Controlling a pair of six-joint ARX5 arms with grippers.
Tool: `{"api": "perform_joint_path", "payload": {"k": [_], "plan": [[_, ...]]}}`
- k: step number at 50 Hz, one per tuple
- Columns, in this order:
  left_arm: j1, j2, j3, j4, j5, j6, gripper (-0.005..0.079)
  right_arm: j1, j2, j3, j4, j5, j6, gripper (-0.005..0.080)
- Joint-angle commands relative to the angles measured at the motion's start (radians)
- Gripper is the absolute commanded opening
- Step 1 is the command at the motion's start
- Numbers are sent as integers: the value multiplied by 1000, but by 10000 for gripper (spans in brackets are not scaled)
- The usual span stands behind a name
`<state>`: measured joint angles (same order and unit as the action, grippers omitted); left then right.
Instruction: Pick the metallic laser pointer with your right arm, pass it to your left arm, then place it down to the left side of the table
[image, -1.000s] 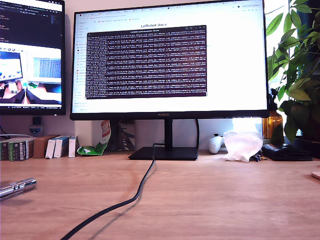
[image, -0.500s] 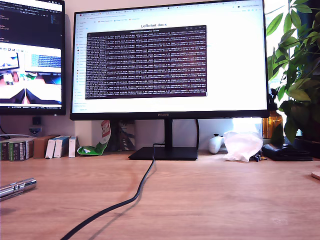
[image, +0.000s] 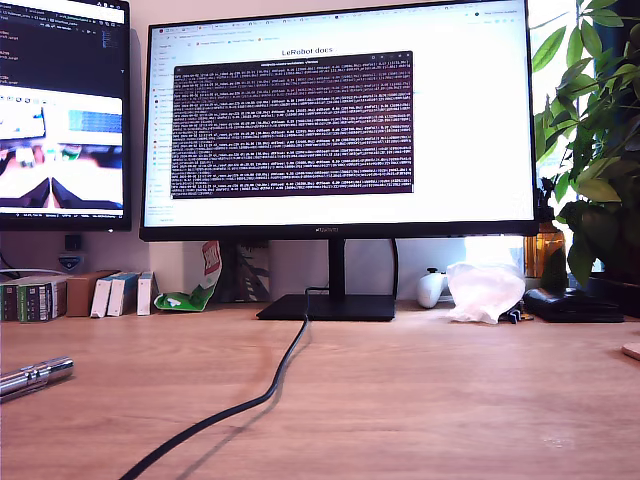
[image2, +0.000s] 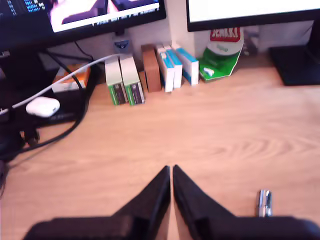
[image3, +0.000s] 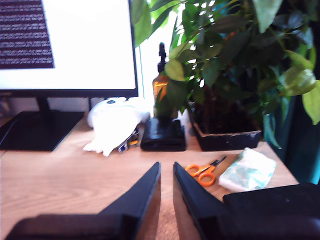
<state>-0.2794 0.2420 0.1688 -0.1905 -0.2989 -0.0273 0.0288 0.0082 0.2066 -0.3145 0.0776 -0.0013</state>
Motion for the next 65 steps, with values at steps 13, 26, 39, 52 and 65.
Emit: {"api": "perform_joint_path", "payload": {"k": [13,26,39,52,65], "plan": [[-6,-154,-72,-74,-9,-27,-13,10,-6,-79,9,-3,-6,71],[-13,-254,-163,-92,-24,-62,-13,10,-6,-168,72,-39,12,71],[-22,-254,-163,-95,-46,-49,-13,11,-6,-186,89,-54,-14,71],[-23,-254,-163,-93,-46,-51,-13,10,-6,-185,89,-53,4,71],[-23,-254,-163,-93,-46,-51,-13,10,-6,-185,90,-53,4,71]]}}
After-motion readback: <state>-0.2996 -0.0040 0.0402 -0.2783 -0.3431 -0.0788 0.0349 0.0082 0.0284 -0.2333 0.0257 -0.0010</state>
